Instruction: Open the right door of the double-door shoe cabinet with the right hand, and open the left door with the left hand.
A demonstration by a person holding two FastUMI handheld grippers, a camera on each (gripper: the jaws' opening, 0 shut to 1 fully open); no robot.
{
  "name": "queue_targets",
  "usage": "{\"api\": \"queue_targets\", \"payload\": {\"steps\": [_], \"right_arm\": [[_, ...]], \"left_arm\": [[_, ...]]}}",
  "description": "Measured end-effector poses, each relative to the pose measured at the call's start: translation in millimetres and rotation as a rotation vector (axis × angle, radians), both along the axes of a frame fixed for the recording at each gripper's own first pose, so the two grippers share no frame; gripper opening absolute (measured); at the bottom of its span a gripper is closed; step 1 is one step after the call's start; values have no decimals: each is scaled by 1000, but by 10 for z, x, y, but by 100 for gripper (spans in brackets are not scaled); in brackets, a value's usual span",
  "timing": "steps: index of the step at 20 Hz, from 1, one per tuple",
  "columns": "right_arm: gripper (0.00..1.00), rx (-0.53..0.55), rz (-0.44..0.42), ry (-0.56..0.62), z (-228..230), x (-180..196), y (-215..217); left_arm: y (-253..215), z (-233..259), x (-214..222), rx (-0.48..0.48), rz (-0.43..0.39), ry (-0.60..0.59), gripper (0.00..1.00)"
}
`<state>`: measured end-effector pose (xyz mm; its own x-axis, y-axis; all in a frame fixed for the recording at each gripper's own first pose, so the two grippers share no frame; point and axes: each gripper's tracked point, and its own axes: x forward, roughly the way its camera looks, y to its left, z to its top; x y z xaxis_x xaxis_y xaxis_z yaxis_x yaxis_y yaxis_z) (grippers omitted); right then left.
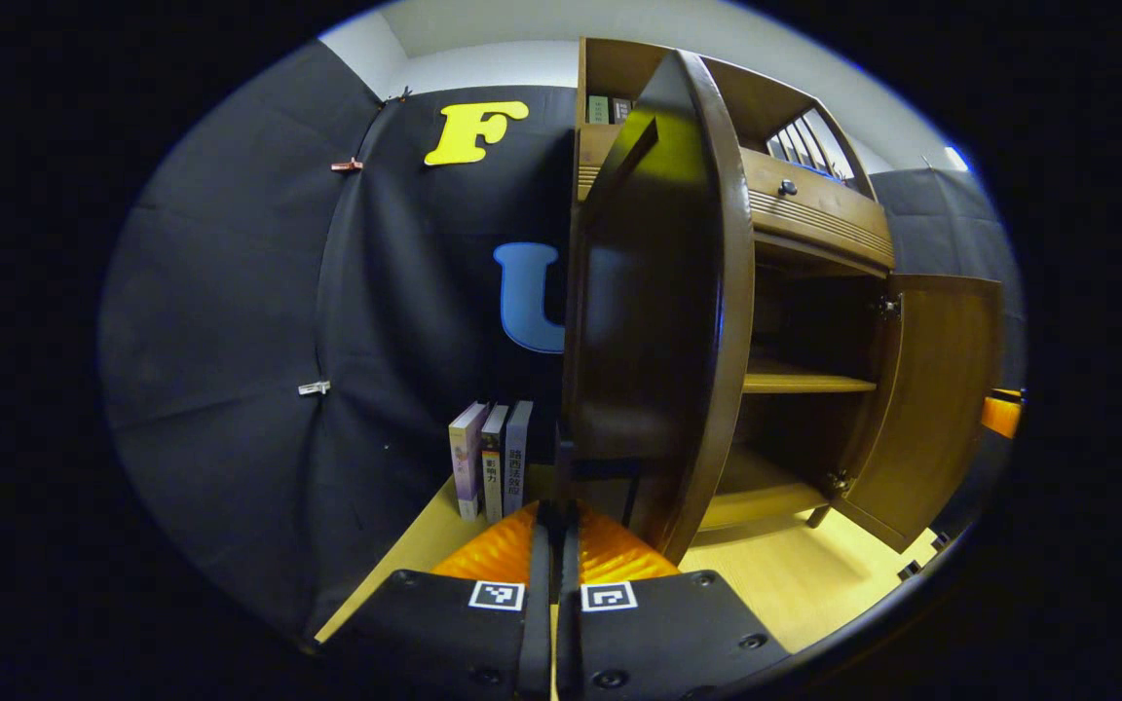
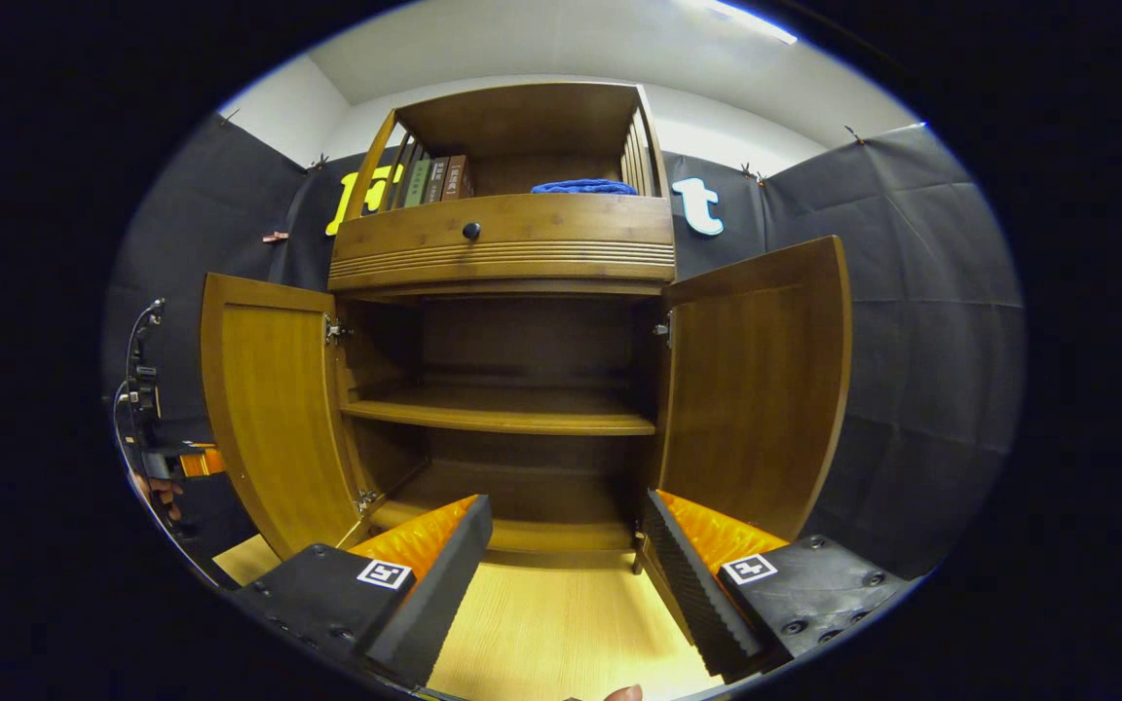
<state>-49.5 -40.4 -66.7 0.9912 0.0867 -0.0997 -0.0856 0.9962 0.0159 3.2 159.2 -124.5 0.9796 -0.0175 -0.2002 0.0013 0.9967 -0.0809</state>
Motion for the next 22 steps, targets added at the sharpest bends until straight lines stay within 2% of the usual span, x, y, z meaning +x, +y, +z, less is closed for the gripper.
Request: {"api": "queue_targets", "payload": {"steps": [1,3,4,5,9,10,11,13,18,22], "right_arm": [[96,-2,2,0,1,15,22],[100,0,4,-4,12,41,51],[96,3,4,-6,18,48,53],[100,6,3,-8,24,51,60],[100,21,-3,-13,14,32,49],[96,26,-3,-12,15,11,52],[100,31,-6,-13,25,0,43],[100,33,-7,-12,33,-25,21],[100,35,-11,-6,36,-121,-41],[100,36,-11,-10,59,-198,-70]], "left_arm": [[-1,-6,-7,-6,-12,-3,7],[61,-8,6,-13,-18,-7,10],[71,-3,37,-13,-14,-11,12],[73,5,6,-9,-15,-12,11],[70,13,4,27,-5,-9,12],[63,28,3,24,-1,-5,12],[52,33,-14,17,2,-1,11],[37,42,-40,18,14,1,8],[53,95,-208,16,42,-12,8],[43,84,-385,52,48,-35,19]]}}
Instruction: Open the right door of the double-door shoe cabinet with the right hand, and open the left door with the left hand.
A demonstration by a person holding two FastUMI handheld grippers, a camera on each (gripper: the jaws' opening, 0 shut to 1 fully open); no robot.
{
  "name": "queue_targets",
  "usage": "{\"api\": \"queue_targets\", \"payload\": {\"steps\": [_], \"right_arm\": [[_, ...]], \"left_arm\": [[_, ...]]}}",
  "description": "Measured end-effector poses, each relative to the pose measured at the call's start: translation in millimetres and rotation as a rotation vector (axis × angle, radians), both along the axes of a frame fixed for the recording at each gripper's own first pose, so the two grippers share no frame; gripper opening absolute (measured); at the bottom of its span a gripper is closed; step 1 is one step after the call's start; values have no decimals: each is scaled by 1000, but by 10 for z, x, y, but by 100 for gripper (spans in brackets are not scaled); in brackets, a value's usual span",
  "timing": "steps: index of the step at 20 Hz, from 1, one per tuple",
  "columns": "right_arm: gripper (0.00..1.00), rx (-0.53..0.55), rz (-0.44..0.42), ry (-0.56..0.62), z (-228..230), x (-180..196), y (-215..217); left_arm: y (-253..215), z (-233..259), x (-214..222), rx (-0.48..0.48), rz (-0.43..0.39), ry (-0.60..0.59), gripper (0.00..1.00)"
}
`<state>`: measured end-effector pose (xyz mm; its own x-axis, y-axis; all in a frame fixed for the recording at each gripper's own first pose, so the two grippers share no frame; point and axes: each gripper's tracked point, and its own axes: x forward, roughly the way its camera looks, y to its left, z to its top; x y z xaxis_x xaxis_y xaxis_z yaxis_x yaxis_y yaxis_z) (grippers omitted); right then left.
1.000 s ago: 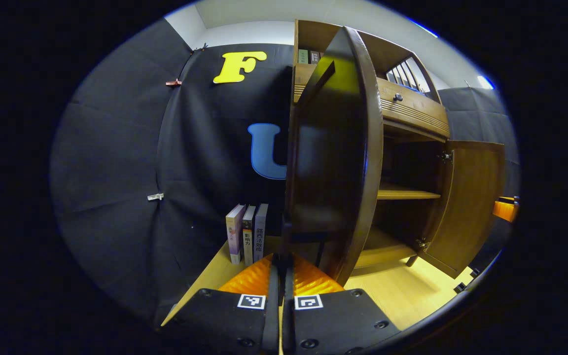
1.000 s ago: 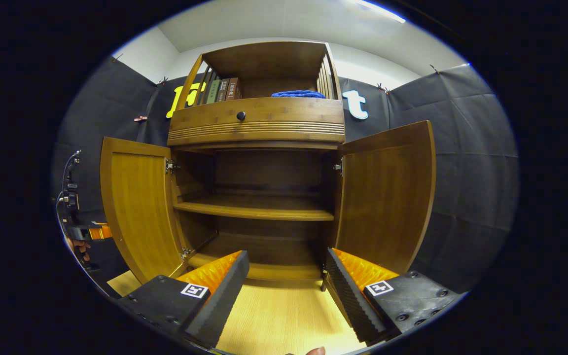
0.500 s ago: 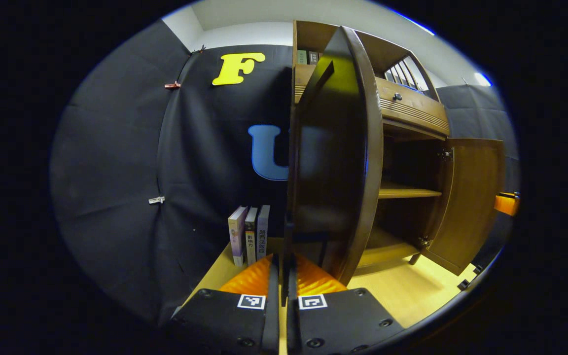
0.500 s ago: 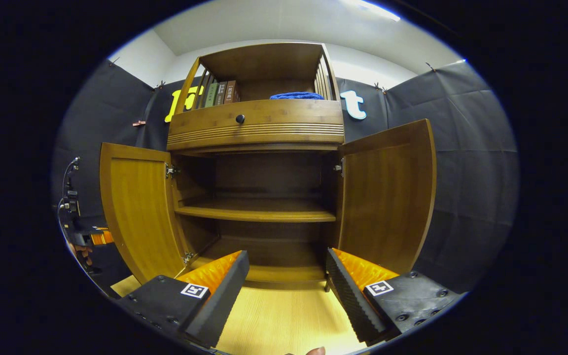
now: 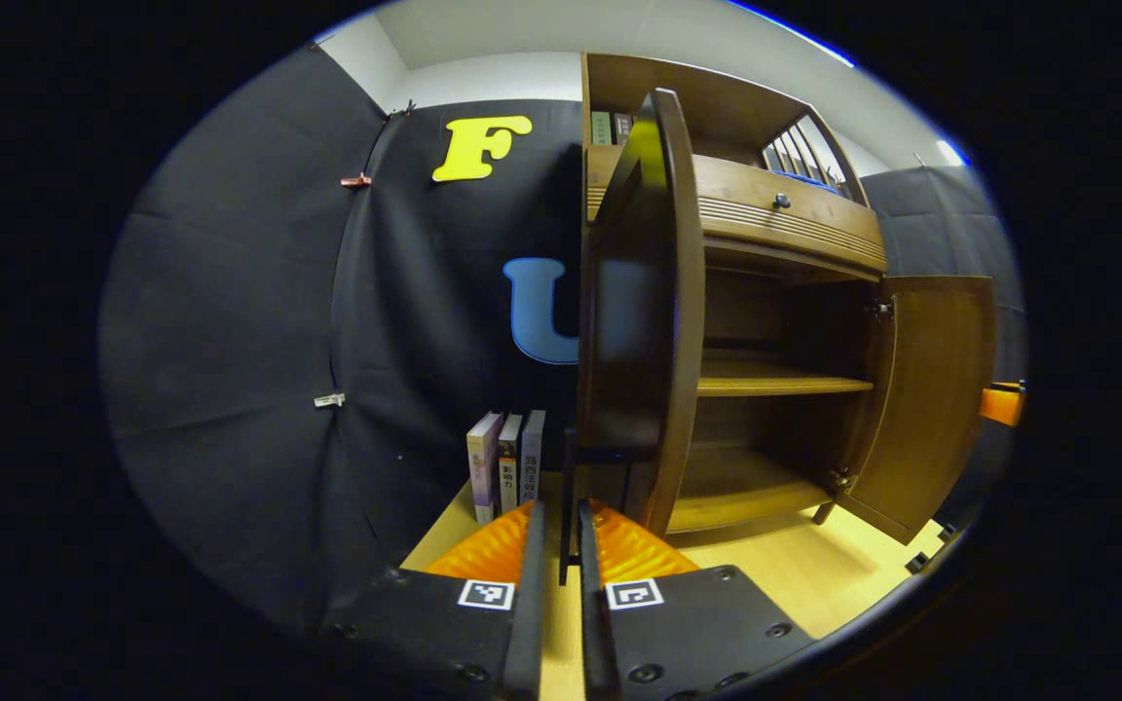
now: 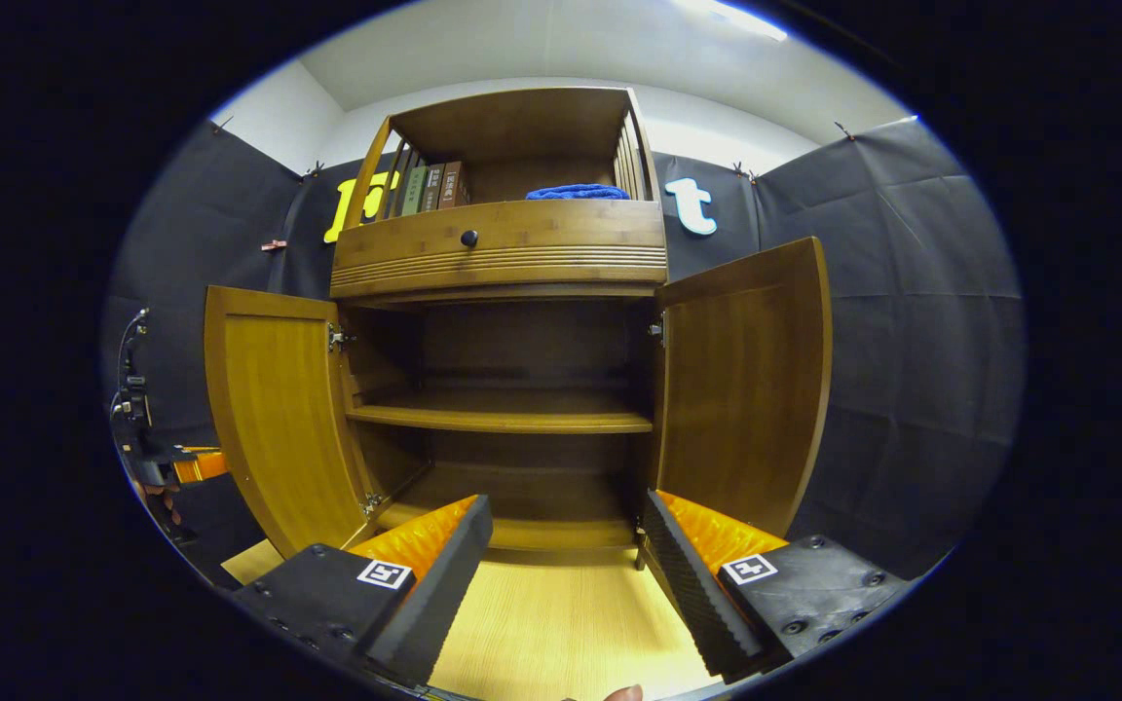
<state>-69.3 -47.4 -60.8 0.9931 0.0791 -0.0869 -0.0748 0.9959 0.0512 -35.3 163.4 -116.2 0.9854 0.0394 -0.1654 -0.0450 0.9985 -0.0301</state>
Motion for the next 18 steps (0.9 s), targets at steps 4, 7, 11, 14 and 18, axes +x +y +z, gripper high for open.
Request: {"api": "queue_targets", "payload": {"steps": [4,7,11,14,18], "right_arm": [[100,-2,16,0,-4,-43,42],[100,0,33,2,4,-74,91],[100,1,50,-3,26,-101,144],[100,8,54,-8,65,-116,154],[96,19,42,-14,114,-84,152]], "left_arm": [[27,94,-228,15,31,-26,61],[-67,113,-426,28,30,-32,89],[-291,197,-545,47,-4,-59,97],[-514,258,-552,37,-34,-62,97],[-799,383,-523,-25,-61,-78,97]]}}
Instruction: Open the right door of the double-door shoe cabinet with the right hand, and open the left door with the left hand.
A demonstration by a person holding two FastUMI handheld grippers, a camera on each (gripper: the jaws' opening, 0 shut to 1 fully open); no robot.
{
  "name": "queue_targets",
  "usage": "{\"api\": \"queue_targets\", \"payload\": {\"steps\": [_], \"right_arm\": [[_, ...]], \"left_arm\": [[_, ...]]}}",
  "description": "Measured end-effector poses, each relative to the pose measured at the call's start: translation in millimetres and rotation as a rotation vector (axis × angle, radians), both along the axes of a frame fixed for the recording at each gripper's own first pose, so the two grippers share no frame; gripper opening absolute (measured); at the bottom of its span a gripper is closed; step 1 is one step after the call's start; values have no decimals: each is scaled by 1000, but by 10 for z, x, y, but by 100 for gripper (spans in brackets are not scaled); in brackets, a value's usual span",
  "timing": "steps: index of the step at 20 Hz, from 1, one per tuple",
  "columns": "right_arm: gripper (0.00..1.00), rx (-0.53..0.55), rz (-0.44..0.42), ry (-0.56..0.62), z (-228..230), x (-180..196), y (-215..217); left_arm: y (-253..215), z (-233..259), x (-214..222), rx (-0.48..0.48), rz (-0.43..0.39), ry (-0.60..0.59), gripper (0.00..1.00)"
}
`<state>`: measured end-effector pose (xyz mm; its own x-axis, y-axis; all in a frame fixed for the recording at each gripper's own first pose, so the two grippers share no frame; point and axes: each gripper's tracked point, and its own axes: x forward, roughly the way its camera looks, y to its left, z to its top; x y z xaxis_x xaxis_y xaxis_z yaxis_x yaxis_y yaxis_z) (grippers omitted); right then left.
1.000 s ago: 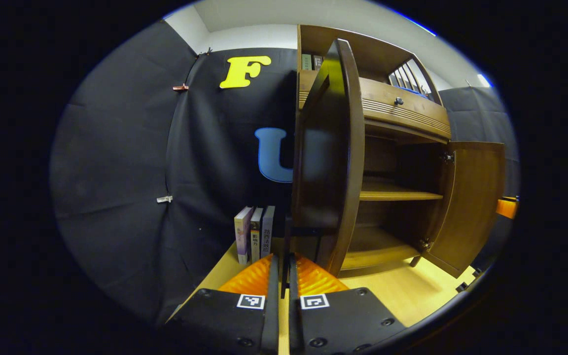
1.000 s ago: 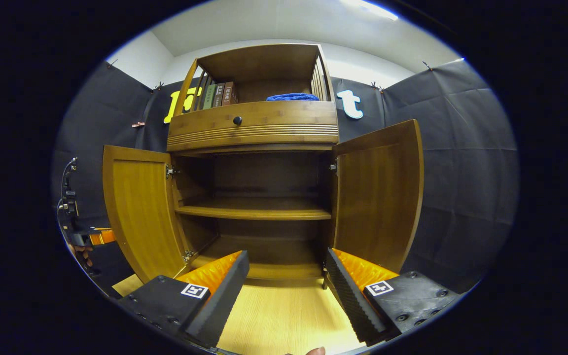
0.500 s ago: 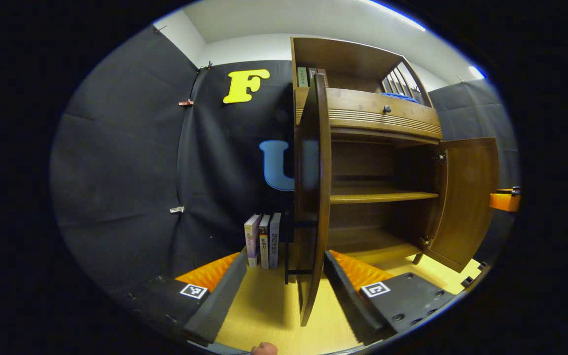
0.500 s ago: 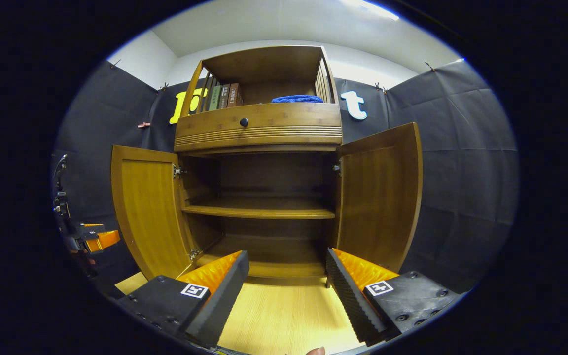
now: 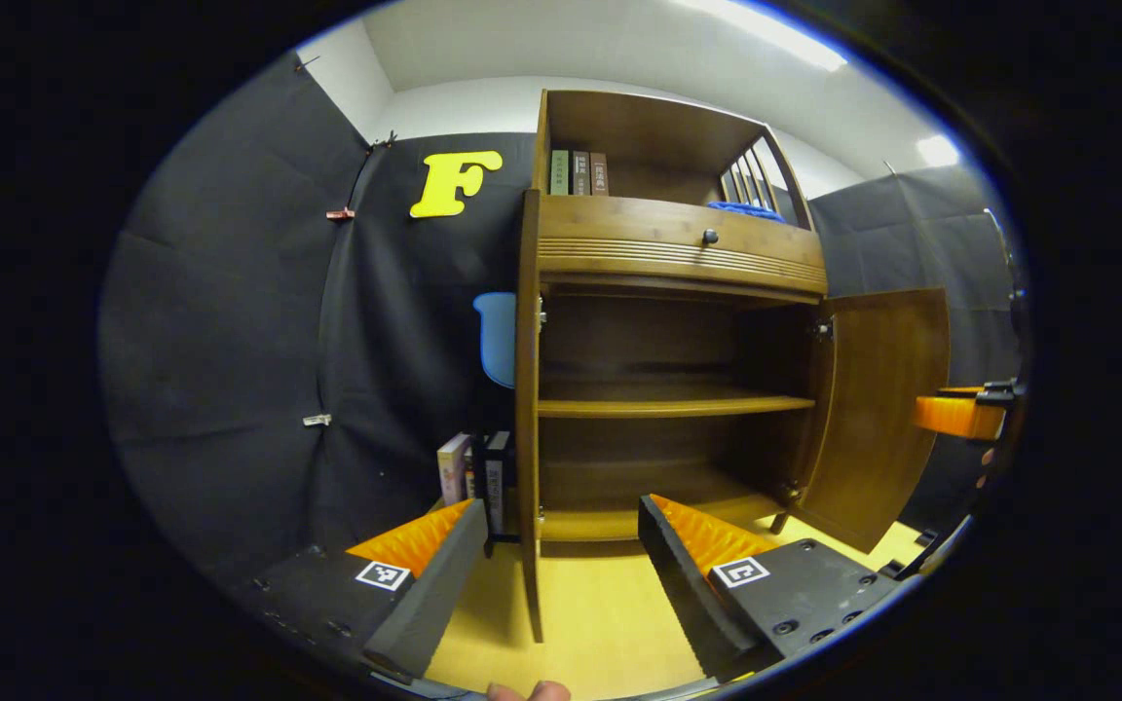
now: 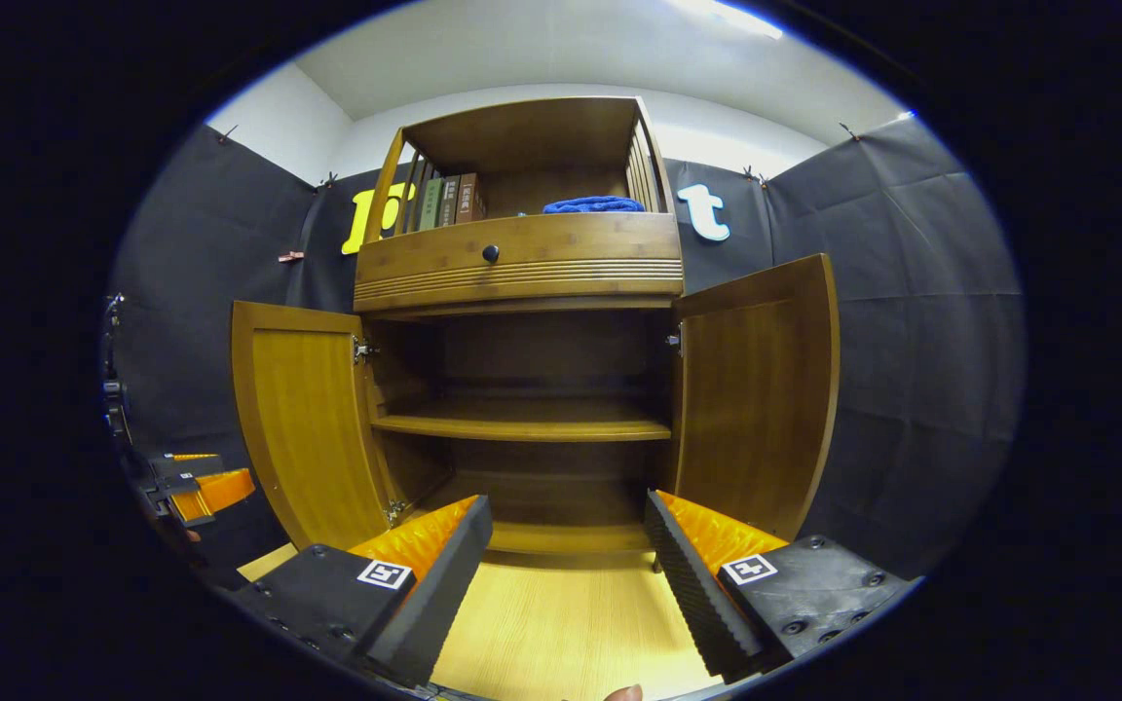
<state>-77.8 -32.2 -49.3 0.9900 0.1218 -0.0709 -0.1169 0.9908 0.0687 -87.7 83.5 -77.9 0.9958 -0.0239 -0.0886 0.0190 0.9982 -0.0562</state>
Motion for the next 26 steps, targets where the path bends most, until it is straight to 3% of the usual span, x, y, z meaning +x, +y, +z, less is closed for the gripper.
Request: {"api": "queue_targets", "payload": {"steps": [1,7,13,14,17,18,26], "right_arm": [[100,2,-5,-3,18,12,-2],[100,15,-43,-30,143,142,9],[100,21,-74,-58,211,219,38],[95,22,-74,-60,211,238,48],[96,34,-81,-68,242,275,52],[100,37,-84,-72,260,293,49],[95,36,-87,-82,297,394,49]], "left_arm": [[-52,36,32,1,-6,-2,97],[-239,358,297,17,-13,-27,97],[-448,368,477,-7,-59,-19,97],[-466,351,493,-8,-62,-15,97],[-485,371,535,-7,-68,-9,97],[-464,379,548,-2,-63,-12,97],[-545,490,697,13,-67,-38,97]]}}
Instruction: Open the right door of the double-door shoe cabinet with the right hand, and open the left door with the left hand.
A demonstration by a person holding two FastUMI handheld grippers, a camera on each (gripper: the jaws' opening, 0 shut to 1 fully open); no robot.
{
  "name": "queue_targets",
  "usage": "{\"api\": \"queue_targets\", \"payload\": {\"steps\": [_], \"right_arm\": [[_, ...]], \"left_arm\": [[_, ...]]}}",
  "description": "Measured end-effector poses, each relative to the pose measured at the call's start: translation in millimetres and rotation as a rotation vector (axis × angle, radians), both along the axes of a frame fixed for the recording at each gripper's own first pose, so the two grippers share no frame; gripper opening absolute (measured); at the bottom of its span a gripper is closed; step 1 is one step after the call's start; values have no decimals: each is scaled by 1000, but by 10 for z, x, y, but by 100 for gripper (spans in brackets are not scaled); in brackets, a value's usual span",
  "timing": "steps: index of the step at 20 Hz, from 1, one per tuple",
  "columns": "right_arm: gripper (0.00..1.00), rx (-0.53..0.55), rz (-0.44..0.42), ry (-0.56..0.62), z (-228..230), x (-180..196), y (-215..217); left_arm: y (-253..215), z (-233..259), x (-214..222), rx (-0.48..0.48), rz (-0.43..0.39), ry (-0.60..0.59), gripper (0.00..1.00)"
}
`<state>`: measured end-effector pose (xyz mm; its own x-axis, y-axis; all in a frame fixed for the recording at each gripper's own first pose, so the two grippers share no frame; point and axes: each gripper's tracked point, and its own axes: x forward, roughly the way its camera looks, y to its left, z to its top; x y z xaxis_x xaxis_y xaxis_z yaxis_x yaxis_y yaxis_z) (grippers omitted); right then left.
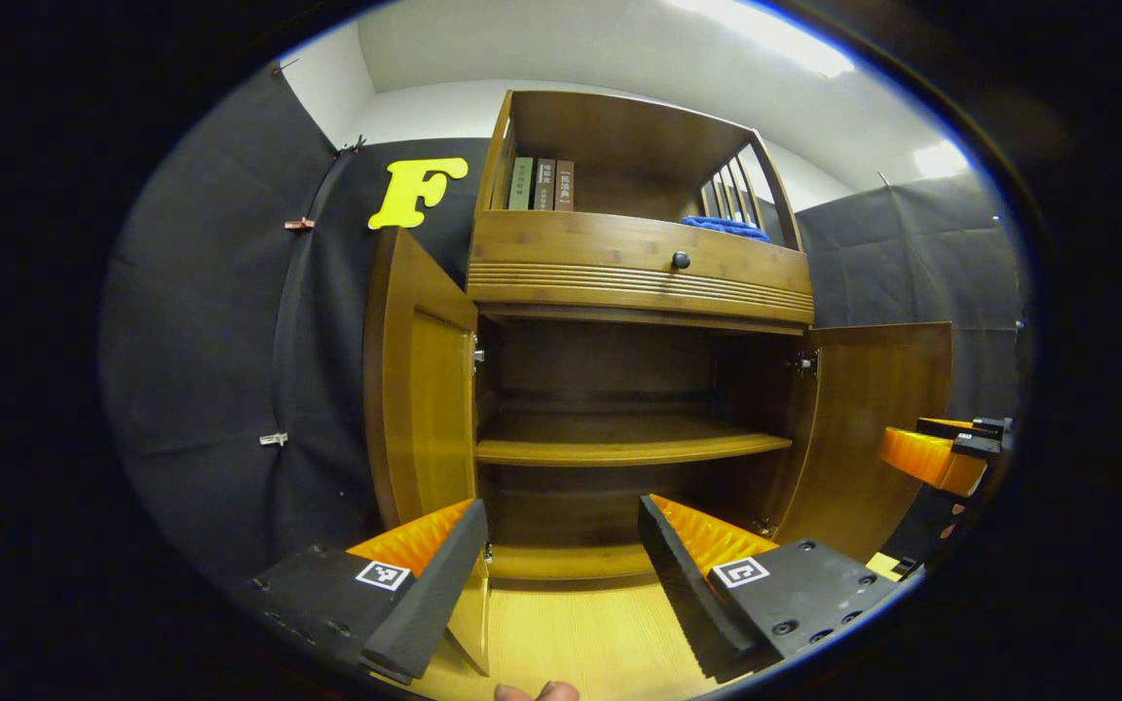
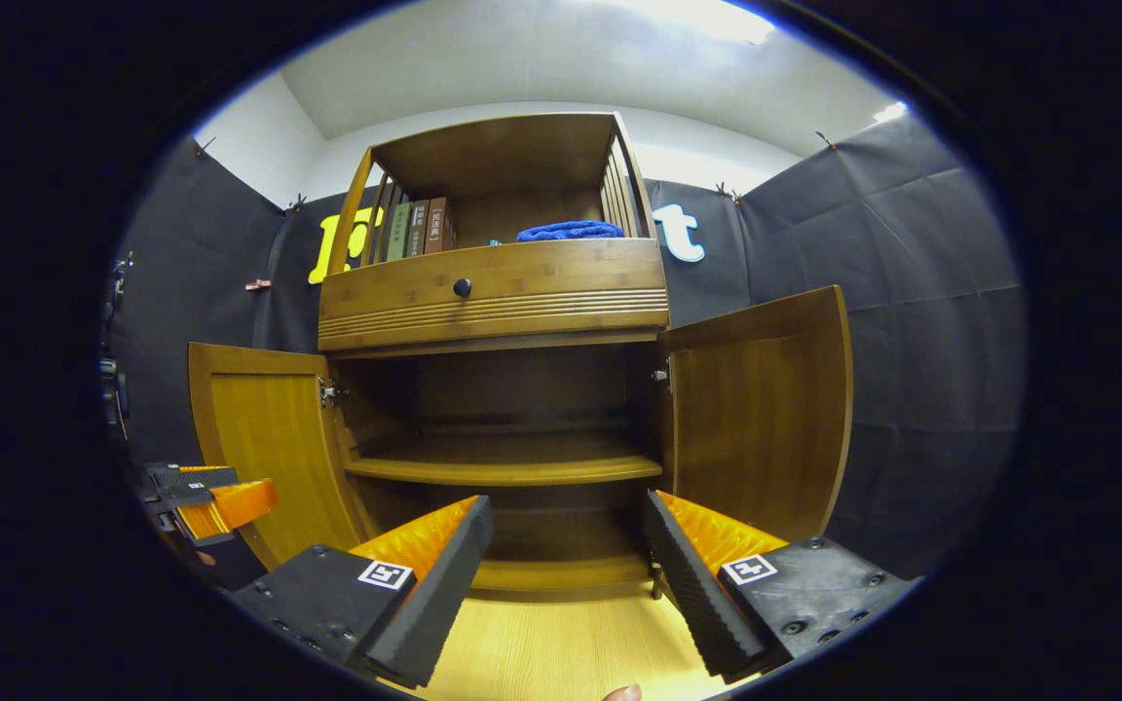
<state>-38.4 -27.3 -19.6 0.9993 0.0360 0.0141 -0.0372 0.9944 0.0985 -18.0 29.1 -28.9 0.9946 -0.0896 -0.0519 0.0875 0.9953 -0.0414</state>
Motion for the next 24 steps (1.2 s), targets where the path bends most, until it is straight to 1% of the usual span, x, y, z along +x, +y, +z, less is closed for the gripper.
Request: {"api": "queue_targets", "payload": {"steps": [1,3,4,5,7,8,13,14,16,17,18,20,24], "right_arm": [[95,-4,0,0,-4,28,-14],[99,0,-1,3,-30,98,-32],[99,5,-1,2,-32,134,-40],[95,11,1,-1,-26,171,-43],[95,10,4,6,-51,249,-44],[100,7,8,15,-70,269,-51],[99,28,-22,2,-26,292,-265],[95,29,-29,-2,-12,294,-312],[94,23,-42,-7,9,289,-392],[98,16,-46,-13,17,284,-427],[98,10,-50,-14,22,286,-455],[98,8,-43,-12,38,280,-464],[98,8,-6,-20,106,316,-427]], "left_arm": [[-40,-17,31,1,-9,7,97],[-60,-52,83,7,-11,20,97],[-76,-57,115,10,-10,21,97],[-84,-42,143,11,-4,15,97],[-116,-61,205,17,3,12,97],[-157,-90,235,20,4,16,97],[-378,-46,270,26,-11,10,97],[-415,-18,265,34,-17,2,97],[-471,63,270,52,-19,-19,97],[-490,97,277,53,-19,-26,97],[-509,111,276,49,-17,-28,97],[-544,140,258,37,-15,-27,97],[-538,245,221,47,18,-49,96]]}}
